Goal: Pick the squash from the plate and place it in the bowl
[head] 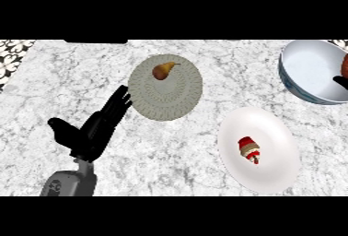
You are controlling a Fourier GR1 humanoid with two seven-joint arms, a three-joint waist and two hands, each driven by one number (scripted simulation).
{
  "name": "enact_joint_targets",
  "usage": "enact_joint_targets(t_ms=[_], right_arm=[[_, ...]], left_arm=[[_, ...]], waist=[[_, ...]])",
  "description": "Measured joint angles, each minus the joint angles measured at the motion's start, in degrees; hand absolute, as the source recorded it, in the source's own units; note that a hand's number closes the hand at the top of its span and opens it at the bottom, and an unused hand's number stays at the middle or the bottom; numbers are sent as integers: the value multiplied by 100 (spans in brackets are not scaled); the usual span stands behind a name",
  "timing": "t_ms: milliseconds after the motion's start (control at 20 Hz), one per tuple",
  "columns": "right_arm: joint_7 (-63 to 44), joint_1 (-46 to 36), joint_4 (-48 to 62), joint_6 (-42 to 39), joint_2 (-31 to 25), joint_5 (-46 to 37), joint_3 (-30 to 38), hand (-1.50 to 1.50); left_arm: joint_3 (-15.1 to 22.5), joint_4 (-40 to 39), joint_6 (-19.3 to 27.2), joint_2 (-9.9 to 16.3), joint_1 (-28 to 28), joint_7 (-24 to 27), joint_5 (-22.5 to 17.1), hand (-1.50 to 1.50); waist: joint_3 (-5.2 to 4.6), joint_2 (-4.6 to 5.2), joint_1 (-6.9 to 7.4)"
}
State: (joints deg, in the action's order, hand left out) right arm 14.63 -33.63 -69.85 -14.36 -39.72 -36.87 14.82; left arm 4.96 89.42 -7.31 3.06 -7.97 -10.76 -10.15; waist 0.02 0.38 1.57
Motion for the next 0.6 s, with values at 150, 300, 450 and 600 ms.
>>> enact_joint_targets(t_ms=[150,300,450,600], right_arm=[[294,-468,904,567,123,-425,-207,150],[528,-902,1847,1113,197,-815,-325,150],[615,-1252,2691,1504,189,-1232,-474,150],[391,-1529,3470,1654,272,-1511,-547,-150]], left_arm=[[18,-105,37,-58,-148,10,54,0],[97,-14,23,-99,-80,-27,58,0],[154,25,36,-147,-111,-63,76,0],[187,37,47,-178,-176,-62,102,0]], waist=[[1,17,27],[4,36,96],[7,67,171],[9,102,244]])
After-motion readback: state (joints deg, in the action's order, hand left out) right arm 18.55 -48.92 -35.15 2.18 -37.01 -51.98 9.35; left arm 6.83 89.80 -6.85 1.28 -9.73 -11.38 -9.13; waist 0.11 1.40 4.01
